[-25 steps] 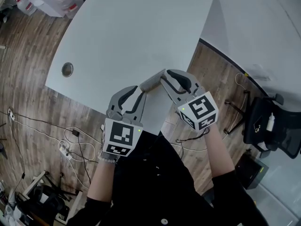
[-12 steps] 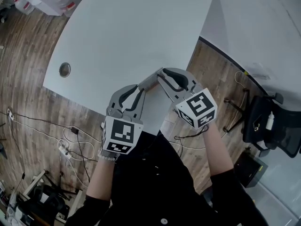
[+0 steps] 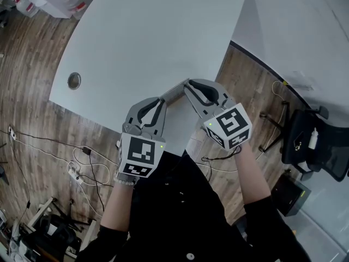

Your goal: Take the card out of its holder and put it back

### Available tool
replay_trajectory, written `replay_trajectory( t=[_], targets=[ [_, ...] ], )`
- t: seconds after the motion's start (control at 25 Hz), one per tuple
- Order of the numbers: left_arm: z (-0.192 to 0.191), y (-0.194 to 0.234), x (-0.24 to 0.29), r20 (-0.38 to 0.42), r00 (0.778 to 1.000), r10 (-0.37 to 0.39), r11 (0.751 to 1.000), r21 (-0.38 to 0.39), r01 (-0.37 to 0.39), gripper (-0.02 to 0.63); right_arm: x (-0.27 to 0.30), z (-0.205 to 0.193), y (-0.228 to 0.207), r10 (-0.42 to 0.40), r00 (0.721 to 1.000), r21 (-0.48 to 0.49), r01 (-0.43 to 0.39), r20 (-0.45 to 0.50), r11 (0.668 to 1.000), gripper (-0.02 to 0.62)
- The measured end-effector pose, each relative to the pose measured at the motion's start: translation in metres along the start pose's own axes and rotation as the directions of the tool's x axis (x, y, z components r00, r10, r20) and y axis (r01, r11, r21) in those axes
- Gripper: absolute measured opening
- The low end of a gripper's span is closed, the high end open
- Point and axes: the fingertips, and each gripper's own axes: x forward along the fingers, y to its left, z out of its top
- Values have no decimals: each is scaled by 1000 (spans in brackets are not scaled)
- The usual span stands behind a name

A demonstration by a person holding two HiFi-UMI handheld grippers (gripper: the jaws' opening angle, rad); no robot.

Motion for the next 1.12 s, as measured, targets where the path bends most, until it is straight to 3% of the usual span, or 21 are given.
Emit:
replay_trajectory(
  t=[1.12],
  targets=[
    [24, -6, -25, 37, 999, -17, 999, 33, 16, 28, -21, 30, 10, -53, 998, -43, 55, 41, 998, 81]
  ],
)
